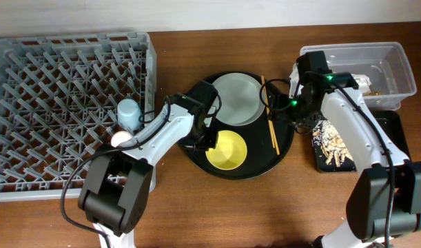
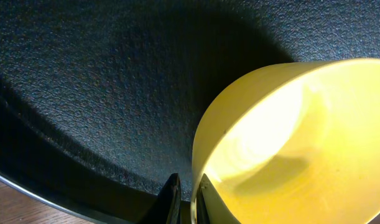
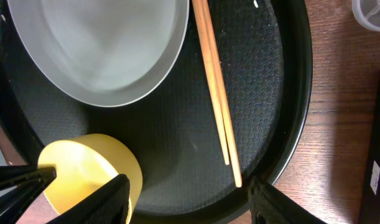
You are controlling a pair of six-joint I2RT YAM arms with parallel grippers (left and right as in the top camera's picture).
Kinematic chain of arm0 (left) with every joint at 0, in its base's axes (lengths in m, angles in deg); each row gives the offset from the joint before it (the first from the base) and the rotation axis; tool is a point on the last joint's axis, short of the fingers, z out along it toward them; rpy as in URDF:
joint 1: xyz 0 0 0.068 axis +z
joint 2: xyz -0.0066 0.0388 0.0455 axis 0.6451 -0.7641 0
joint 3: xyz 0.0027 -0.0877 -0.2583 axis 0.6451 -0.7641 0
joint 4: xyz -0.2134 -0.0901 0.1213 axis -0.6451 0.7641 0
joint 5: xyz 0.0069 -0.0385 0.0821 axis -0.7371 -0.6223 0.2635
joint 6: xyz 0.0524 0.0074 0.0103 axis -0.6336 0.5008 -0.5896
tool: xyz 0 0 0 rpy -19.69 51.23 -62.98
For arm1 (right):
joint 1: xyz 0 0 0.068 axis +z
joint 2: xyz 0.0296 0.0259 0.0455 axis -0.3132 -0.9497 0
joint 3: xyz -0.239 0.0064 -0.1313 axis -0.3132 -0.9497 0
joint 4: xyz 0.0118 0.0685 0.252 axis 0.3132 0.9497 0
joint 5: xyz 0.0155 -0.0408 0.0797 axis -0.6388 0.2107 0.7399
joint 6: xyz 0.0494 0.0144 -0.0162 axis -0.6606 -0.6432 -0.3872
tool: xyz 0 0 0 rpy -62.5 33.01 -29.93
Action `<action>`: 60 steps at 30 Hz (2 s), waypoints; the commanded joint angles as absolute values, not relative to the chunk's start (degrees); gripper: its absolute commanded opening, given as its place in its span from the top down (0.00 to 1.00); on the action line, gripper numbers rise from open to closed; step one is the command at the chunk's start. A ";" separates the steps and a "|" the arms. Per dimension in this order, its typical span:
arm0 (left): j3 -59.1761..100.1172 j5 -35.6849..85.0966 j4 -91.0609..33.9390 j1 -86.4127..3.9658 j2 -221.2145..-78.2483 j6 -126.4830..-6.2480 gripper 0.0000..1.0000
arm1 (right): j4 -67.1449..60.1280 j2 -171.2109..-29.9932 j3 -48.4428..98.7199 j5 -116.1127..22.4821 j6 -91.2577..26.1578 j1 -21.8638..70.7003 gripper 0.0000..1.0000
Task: Sort waste into correct bins and load items into the dishwasher rack
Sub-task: 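Grasp the yellow bowl rim with the left gripper, then lift the yellow bowl and set it upright in the rack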
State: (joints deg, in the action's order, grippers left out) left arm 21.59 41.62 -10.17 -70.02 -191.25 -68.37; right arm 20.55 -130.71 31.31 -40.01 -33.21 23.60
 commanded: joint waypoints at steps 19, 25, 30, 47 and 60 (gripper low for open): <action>52.91 110.80 -7.76 -65.08 -183.90 -82.55 0.99 | 15.74 -129.51 32.06 -40.07 -32.62 23.86 0.36; 52.91 121.86 -18.56 -58.61 -190.81 -89.96 0.99 | 15.06 -129.53 32.06 -40.07 -32.62 23.86 0.36; 52.91 128.90 -23.61 -54.92 -198.13 -91.86 1.00 | 14.75 -129.57 32.06 -40.09 -32.62 23.86 0.35; 52.75 128.64 -26.15 -53.98 -205.70 -90.68 1.00 | 14.64 -130.82 31.90 -40.31 -32.57 23.86 0.32; 49.47 127.32 -31.09 -54.92 -210.29 -89.63 1.00 | 14.43 -130.82 31.90 -40.31 -32.59 23.86 0.32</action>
